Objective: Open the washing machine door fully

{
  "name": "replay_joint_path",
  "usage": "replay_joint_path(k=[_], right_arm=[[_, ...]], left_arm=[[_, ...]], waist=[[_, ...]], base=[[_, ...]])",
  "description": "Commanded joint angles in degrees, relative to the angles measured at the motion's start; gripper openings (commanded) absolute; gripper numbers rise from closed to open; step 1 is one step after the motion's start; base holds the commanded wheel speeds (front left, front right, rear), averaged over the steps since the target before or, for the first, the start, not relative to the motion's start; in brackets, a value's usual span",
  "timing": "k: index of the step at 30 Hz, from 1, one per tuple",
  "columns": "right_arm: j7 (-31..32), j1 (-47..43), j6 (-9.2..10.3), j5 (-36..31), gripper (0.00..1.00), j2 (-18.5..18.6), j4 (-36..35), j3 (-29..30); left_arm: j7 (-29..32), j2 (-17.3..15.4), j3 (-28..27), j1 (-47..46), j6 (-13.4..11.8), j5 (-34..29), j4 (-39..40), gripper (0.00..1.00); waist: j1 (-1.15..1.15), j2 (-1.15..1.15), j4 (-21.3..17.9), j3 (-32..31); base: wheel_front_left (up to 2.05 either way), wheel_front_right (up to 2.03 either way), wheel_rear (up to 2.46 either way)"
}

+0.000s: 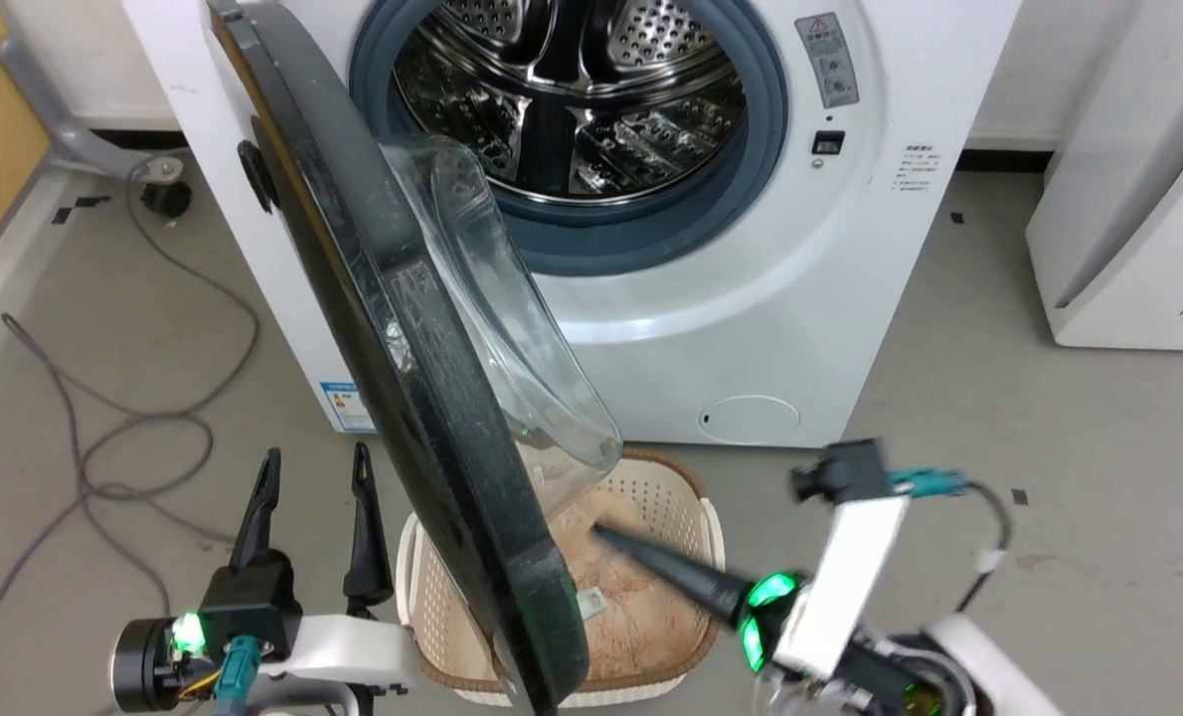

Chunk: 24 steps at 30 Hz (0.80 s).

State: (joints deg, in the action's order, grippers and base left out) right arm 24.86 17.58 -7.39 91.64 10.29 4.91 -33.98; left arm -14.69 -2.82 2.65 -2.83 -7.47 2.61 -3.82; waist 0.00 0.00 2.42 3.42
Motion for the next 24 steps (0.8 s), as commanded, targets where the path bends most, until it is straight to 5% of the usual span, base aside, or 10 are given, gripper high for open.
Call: replay_joint_path(k=[1,15,20,24], right_arm=[[-1.3,-0.8,-0.10,-0.4,0.00,-0.2,-0.6,1.2],[-35.9,-2.6,-0.10,-15.9,0.00,2.8,-4.3,13.5],[-39.7,-3.7,-0.10,-31.5,0.00,7.0,-3.6,16.5],[-39.8,-6.3,-0.10,-50.5,0.00,5.0,-5.0,24.4]], left_arm=[[-0.3,-0.1,-0.3,1.0,-0.1,-0.4,-0.2,1.00],[-0.3,-0.1,-1.1,3.0,0.1,-0.4,-0.6,1.00],[-0.3,-0.1,-1.5,3.5,0.1,-0.5,-0.4,1.00],[-0.3,-0.1,-1.8,3.8,0.0,-0.6,-0.2,1.00]], waist=[[0.00,0.00,-0.2,-0.4],[0.00,0.00,-1.3,-3.8],[0.00,0.00,-1.8,-4.4],[0.00,0.00,-2.1,-4.6]], base=[[0.00,0.00,0.00],[0.00,0.00,0.00],[0.00,0.00,0.00],[0.00,0.00,0.00]])
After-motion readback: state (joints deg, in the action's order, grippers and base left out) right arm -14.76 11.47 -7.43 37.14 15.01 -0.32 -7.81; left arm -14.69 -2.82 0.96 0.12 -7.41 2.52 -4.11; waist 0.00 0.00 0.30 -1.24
